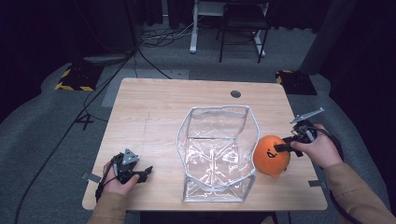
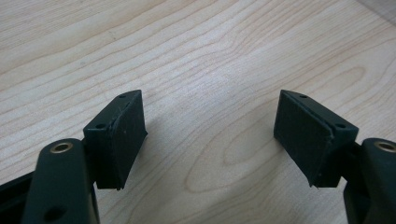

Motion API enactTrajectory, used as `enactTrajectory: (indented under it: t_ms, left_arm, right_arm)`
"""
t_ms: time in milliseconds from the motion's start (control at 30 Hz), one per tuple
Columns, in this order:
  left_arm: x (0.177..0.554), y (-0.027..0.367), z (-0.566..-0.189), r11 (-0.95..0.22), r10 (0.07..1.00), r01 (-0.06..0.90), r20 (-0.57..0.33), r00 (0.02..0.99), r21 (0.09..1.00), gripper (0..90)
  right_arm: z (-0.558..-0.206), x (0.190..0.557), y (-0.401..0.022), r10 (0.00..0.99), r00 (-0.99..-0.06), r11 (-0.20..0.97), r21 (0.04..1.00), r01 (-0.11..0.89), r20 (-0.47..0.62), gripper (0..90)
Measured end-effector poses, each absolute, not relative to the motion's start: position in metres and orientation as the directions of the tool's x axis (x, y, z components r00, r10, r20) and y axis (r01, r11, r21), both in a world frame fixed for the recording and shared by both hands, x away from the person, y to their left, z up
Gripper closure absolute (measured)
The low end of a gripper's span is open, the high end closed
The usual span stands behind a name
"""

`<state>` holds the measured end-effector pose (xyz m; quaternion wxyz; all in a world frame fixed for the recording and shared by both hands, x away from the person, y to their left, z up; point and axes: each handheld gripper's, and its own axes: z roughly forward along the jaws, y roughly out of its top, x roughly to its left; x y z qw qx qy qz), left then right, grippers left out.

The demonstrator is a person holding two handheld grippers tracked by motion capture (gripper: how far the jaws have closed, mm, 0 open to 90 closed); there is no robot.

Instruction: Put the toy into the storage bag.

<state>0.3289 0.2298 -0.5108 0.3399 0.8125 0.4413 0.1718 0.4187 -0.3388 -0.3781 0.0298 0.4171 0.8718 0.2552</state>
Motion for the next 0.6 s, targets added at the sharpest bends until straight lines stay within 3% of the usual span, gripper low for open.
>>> enactTrajectory:
  t_ms: [100, 233, 600]
  left_arm:
    - [0.329, 0.230, -0.511, -0.377, 0.834, 0.602, -0.025, 0.551, 0.704, 25.3]
    - [0.329, 0.229, -0.511, -0.377, 0.834, 0.603, -0.026, 0.551, 0.704, 24.7]
    - [0.330, 0.229, -0.511, -0.374, 0.835, 0.604, -0.028, 0.550, 0.704, 23.6]
  right_arm:
    - [-0.374, 0.416, -0.333, 0.730, -0.669, 0.557, 0.447, 0.700, 0.138, 65.2]
    - [-0.371, 0.412, -0.328, 0.720, -0.686, 0.583, 0.448, 0.678, 0.101, 73.8]
    - [-0.344, 0.403, -0.325, 0.706, -0.703, 0.581, 0.498, 0.644, 0.086, 76.5]
